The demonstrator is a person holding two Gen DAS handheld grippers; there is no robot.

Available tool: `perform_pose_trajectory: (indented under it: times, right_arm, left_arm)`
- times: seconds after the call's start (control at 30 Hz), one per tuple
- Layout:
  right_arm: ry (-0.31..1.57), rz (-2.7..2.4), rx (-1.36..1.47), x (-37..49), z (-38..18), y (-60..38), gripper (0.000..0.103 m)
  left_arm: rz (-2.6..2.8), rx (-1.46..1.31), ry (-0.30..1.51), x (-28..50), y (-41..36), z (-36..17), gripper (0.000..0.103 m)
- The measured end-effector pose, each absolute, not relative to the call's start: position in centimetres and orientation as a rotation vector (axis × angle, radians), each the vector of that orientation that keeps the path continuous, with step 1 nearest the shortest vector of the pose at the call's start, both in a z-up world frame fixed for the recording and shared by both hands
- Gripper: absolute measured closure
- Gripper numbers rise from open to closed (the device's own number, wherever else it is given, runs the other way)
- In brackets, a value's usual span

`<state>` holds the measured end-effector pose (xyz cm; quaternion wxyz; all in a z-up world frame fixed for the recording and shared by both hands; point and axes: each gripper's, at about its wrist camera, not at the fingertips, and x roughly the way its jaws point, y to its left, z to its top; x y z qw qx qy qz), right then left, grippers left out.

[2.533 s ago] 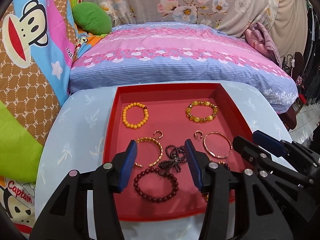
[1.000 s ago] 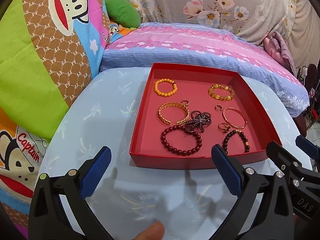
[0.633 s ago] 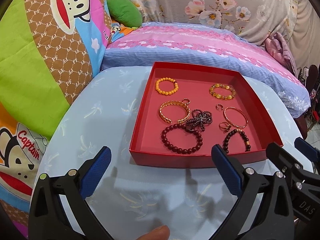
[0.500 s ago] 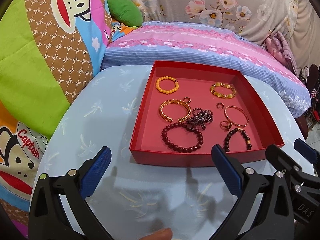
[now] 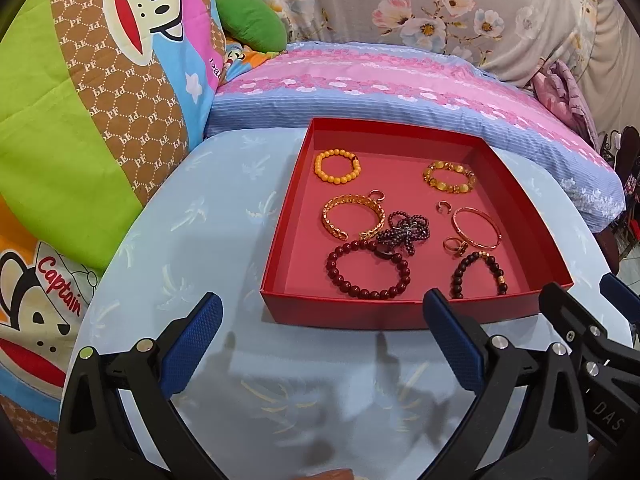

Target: Organize jewelry

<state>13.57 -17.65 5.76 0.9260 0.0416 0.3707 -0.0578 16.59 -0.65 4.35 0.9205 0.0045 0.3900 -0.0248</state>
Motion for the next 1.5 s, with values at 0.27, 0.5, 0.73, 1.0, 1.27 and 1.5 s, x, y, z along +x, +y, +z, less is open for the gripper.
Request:
perform_pose_trajectory:
  times: [0.27,0.5,0.73,1.0,1.27,1.5]
  right_arm:
    - [0.757,-0.126,0.087,13.37,5.79,-17.77,0.013]
    - [0.757,-0.125,0.088,13.35,5.79,-17.78,0.013]
    - [0.757,-0.126,0.086,13.33,5.79,-17.79,0.013]
    - [0.756,-0.126,0.087,13.33,5.8,-17.77,0.013]
    - [0.758,-0.127,0.086,13.35,5.8,-17.74,0.013]
    - [0.758,-0.128,0.086,13.36,5.81,-17.74,0.013]
  left_arm:
    - [-0.052,0.009,0.801,16.57,-0.71,4.38,0.007]
    - [-0.05,0.008,0.803,16.43,-0.82,4.43,0.007]
    - [-0.048,0.008,0.802,16.39,-0.84,4.5,0.007]
    - [-0.046,0.006,0.806,16.34,-0.73,4.57,0.007]
    - [-0.045,0.01,0.806,16.37,-0.77,4.59,0.007]
    - [-0.043,0.015,0.809,16.36,-0.79,4.53,0.007]
